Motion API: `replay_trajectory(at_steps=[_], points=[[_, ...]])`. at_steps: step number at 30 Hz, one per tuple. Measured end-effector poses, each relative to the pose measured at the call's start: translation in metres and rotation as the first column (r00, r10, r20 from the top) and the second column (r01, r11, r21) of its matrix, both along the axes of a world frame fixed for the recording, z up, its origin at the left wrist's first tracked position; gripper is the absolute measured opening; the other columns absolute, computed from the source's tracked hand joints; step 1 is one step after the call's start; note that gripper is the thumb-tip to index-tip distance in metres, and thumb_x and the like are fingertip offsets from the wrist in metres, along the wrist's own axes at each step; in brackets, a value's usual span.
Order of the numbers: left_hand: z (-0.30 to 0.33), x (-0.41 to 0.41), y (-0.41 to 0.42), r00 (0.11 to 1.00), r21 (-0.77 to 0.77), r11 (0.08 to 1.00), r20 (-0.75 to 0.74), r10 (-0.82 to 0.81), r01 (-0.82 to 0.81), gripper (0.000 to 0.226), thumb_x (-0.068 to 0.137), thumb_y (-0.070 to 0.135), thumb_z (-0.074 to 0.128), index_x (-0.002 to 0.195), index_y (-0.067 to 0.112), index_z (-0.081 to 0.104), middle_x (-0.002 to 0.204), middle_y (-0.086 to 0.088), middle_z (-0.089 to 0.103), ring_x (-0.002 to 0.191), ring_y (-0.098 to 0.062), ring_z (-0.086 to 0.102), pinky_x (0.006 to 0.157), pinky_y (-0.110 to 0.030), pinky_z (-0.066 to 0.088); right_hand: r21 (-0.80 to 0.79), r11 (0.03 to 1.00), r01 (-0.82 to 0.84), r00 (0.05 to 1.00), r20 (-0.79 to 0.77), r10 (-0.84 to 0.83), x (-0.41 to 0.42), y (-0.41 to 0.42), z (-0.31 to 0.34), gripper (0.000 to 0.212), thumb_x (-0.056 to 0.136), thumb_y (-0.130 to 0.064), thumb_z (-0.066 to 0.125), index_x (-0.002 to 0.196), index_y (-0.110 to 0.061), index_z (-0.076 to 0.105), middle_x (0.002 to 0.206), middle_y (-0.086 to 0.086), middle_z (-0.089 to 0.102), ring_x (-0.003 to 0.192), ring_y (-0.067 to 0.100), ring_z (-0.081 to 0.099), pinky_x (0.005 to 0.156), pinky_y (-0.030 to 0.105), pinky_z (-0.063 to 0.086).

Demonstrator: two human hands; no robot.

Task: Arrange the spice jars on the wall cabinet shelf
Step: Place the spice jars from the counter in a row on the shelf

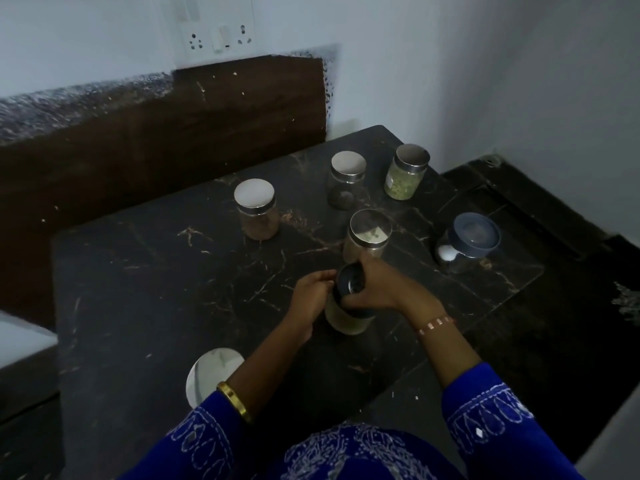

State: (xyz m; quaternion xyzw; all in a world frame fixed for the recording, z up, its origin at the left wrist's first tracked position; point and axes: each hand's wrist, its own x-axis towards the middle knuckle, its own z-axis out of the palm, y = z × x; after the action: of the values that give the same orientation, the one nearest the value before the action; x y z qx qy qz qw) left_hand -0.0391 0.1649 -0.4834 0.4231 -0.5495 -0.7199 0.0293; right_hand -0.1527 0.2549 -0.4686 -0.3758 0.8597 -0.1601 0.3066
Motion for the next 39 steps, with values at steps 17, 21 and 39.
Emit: replay_trajectory(at_steps=[17, 21, 39], points=[[0.088, 0.047, -0.072, 0.937, -0.475, 0.875, -0.339, -0.081, -0.096, 0.065, 0.057, 0.048, 0.072, 0.115, 0.039, 0.044, 0.109, 0.015, 0.056, 0.092, 0.0, 0.061, 0.059, -0.009, 0.051, -0.559, 0.819, 0.13, 0.962, 0.272, 0.033, 0.004, -0.092, 0.131, 0.045, 0.084, -0.059, 0.052, 0.087, -0.017, 0.069, 0.075, -0.003, 0.067, 0.061, 0.003, 0.064, 0.048, 0.014, 0.05], [0.102, 0.057, -0.087, 0.853, -0.204, 0.949, -0.511, 0.105, -0.239, 0.069, 0.057, 0.048, 0.072, 0.119, 0.028, 0.048, 0.122, -0.005, 0.059, 0.099, -0.014, 0.065, 0.07, -0.022, 0.056, -0.647, 0.75, 0.142, 0.873, 0.439, 0.214, 0.009, -0.101, 0.14, 0.062, 0.075, -0.051, 0.064, 0.127, -0.02, 0.052, 0.109, 0.006, 0.065, 0.09, 0.018, 0.068, 0.066, 0.027, 0.055], [0.141, 0.068, -0.085, 0.738, -0.116, 0.973, -0.671, 0.07, -0.198, 0.044, 0.083, 0.036, 0.045, 0.12, 0.012, 0.054, 0.116, -0.012, 0.063, 0.107, -0.023, 0.061, 0.086, -0.033, 0.054, -0.642, 0.509, 0.573, 0.291, 0.741, 0.605, 0.038, -0.138, 0.14, 0.069, 0.054, -0.058, 0.074, 0.105, -0.013, 0.063, 0.089, 0.009, 0.075, 0.082, 0.022, 0.073, 0.064, 0.032, 0.059]])
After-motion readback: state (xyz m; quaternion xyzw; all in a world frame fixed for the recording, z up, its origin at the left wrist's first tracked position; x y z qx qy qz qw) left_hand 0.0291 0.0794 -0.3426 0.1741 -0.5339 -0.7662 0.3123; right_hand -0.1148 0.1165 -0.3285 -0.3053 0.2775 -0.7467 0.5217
